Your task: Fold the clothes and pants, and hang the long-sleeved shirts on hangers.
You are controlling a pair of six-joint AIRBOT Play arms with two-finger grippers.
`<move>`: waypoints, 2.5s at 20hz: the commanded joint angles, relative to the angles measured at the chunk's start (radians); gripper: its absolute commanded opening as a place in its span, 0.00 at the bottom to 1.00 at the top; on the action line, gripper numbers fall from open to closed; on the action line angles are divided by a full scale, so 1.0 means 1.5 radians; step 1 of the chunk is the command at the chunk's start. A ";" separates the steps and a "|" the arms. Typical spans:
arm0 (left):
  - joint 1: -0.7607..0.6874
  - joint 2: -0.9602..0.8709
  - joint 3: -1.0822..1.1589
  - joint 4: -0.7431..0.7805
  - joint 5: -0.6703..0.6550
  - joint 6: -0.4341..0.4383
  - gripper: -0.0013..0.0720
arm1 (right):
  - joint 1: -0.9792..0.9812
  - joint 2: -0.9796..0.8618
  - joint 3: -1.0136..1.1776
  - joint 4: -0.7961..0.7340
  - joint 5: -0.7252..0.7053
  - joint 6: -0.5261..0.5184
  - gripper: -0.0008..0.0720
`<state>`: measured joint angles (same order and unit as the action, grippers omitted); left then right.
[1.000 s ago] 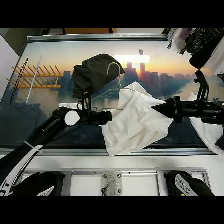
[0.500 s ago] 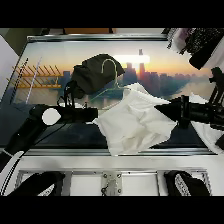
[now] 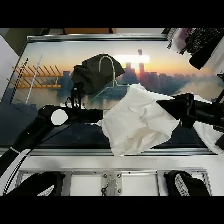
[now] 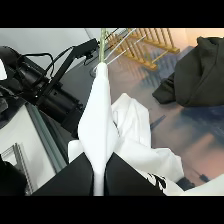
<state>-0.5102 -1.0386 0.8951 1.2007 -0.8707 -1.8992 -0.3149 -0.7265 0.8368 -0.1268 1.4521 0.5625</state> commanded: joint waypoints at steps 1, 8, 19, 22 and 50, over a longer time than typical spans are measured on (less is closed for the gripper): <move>0.026 -0.004 0.000 0.002 0.004 0.006 0.04 | 0.001 0.009 0.001 0.013 -0.003 0.026 0.03; 0.031 -0.004 0.000 0.004 0.001 0.018 0.04 | 0.001 0.019 0.001 -0.017 0.033 0.082 0.03; 0.073 -0.004 0.000 -0.079 -0.020 0.090 0.04 | 0.001 0.025 0.001 -0.024 0.038 0.097 0.03; 0.122 -0.004 0.000 -0.079 -0.038 0.095 0.04 | 0.000 0.031 0.001 -0.038 0.047 0.097 0.03; 0.274 -0.012 0.079 0.023 -0.141 0.163 0.04 | 0.001 0.031 0.001 -0.113 0.063 0.114 0.03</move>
<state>-0.1295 -1.0557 1.0126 1.2182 -1.0775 -1.6550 -0.3138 -0.6807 0.8368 -0.2958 1.5391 0.7338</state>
